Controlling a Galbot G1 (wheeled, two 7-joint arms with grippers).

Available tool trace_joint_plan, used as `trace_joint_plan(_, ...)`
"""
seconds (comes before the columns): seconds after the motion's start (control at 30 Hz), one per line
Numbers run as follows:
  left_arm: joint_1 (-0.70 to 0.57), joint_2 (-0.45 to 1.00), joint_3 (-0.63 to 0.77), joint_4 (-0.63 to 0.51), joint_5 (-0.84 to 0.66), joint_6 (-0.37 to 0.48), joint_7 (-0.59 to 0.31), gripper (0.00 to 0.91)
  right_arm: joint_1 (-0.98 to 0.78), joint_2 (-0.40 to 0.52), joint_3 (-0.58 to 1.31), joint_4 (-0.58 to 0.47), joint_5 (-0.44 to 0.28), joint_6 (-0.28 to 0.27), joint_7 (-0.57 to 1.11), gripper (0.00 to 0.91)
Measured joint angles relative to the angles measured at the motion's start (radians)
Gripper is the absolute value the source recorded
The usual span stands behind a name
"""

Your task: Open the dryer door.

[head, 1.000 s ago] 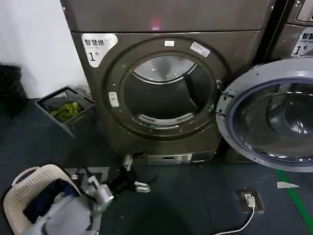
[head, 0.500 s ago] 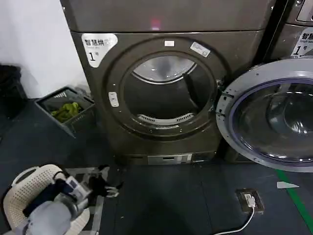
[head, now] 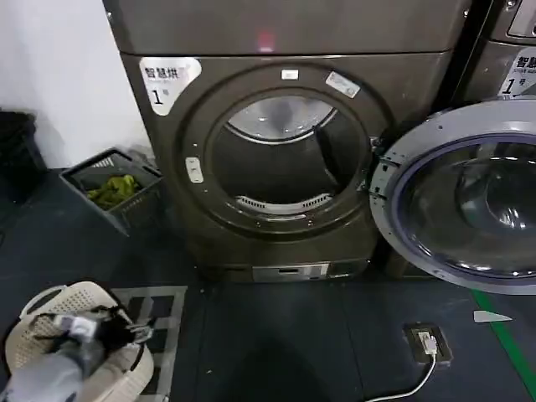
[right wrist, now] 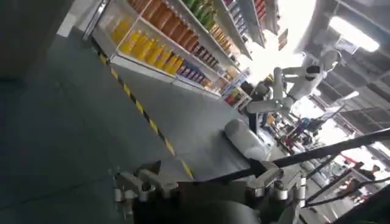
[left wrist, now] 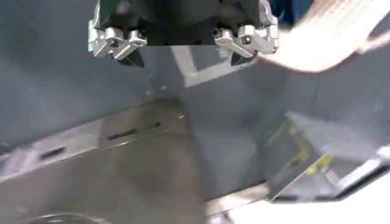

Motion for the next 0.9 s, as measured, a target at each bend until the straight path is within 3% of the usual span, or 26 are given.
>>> trace_joint_plan(0.23, 0.142, -0.089, -0.200, -0.029, -0.115, 0.037, -0.046, 0.907, 0.004, -0.005, -0.007, 0.005, 0.001, -0.009, -0.001, 0.907)
trace_joint_plan(0.4, 0.197, -0.135, -0.319, -0.041, -0.251, 0.118, -0.127, 0.907, 0.003, -0.003, -0.008, 0.008, 0.007, -0.017, -0.001, 0.907)
trace_joint_plan(0.53, 0.232, -0.151, -0.398, -0.059, -0.354, 0.125, -0.157, 0.907, 0.003, 0.000, -0.009, 0.011, 0.009, -0.019, 0.000, 0.907)
trace_joint_plan(0.67, 0.252, -0.159, -0.446, -0.082, -0.437, 0.125, -0.189, 0.907, 0.003, -0.001, -0.009, 0.011, 0.010, -0.019, 0.000, 0.907)
trace_joint_plan(0.9, 0.256, -0.164, -0.470, -0.086, -0.453, 0.125, -0.192, 0.907, 0.005, 0.003, -0.010, 0.013, 0.004, -0.025, -0.012, 0.907)
